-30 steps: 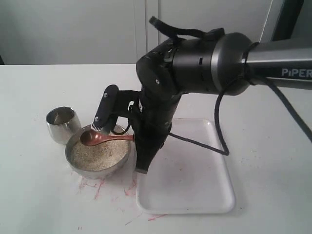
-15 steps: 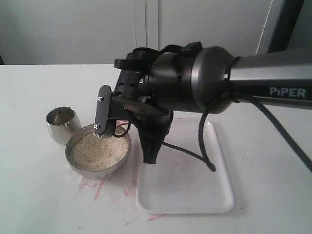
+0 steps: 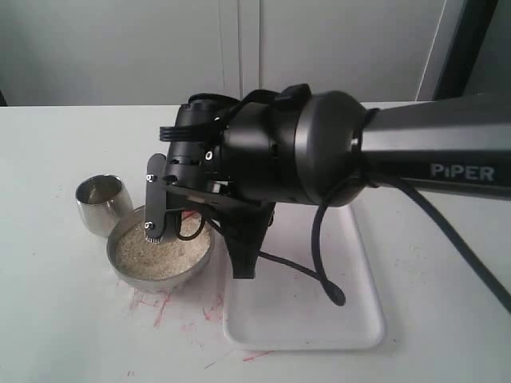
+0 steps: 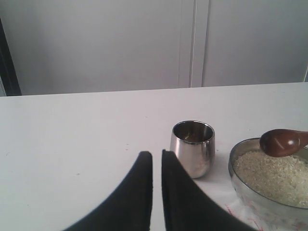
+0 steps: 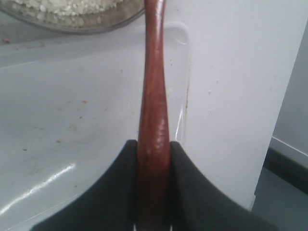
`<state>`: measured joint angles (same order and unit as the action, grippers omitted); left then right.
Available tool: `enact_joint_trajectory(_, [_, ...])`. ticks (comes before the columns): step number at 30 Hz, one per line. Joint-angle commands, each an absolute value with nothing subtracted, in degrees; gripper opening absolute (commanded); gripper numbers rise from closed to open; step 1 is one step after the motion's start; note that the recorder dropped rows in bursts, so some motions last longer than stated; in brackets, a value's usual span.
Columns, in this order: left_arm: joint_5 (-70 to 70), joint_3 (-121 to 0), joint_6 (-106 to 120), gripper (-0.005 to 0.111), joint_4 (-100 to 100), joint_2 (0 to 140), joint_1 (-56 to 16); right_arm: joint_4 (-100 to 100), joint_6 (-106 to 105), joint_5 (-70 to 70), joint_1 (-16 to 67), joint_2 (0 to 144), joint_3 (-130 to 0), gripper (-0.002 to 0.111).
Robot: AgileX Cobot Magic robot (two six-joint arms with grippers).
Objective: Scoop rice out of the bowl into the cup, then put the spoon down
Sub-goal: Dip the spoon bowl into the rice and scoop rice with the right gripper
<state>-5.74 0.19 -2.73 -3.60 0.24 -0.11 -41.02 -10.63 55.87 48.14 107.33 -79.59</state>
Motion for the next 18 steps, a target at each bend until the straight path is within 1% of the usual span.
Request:
enact_joint_trajectory(1, [-6.01,0.00,-2.81,0.014,-3.83,0.00,-0.17,-40.83,-10.27,57.37,48.36,108.11,-79.86,0.000])
enact_joint_trajectory(13, [-6.01,0.00,-2.81,0.014,-3.83,0.00,-0.17,-37.84,-10.27,57.65,49.06,111.44,-79.86,0.000])
enact_joint_trajectory(18, [-6.01,0.00,-2.81,0.014,-3.83,0.00,-0.17,-33.27,-10.27,55.73,49.06,111.70,-79.86,0.000])
